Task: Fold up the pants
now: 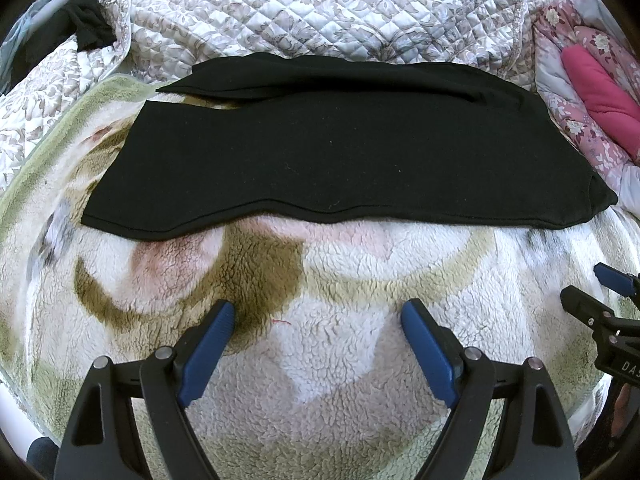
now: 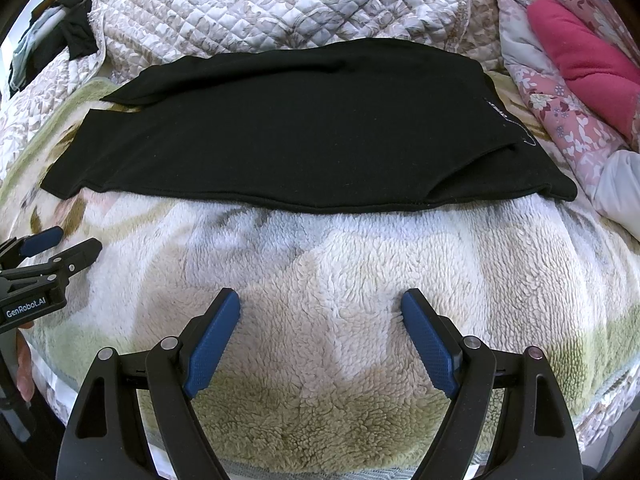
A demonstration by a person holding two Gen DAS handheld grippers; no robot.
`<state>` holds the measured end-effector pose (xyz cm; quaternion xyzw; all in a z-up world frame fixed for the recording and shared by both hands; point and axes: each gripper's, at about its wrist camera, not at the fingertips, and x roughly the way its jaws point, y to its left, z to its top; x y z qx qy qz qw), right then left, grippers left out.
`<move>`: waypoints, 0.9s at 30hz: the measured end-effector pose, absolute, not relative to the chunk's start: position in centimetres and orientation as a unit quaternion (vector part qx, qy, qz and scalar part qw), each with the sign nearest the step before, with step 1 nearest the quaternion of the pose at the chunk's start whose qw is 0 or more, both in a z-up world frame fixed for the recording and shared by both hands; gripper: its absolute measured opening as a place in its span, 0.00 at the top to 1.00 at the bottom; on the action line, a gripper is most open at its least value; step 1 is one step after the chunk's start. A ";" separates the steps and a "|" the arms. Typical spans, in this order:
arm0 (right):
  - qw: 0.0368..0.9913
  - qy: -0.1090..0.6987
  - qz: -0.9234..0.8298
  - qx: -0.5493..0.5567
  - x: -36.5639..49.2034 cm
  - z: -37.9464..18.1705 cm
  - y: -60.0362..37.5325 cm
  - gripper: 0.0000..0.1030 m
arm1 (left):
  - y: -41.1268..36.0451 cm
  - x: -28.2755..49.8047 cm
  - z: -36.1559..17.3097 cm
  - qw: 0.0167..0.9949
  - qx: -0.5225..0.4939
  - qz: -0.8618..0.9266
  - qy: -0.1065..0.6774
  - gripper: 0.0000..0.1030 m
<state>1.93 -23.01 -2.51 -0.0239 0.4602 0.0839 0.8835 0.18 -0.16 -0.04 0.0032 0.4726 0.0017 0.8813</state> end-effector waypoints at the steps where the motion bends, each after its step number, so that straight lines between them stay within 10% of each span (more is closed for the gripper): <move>1: 0.883 0.460 0.084 -0.024 1.9 -2.5 -23.0 0.20 | -0.2 0.2 0.0 0.881 0.003 0.002 0.472 0.15; 27: 0.883 0.461 0.084 -0.024 2.0 -2.5 -23.0 0.20 | -0.1 0.1 0.1 0.883 0.010 0.000 0.468 0.15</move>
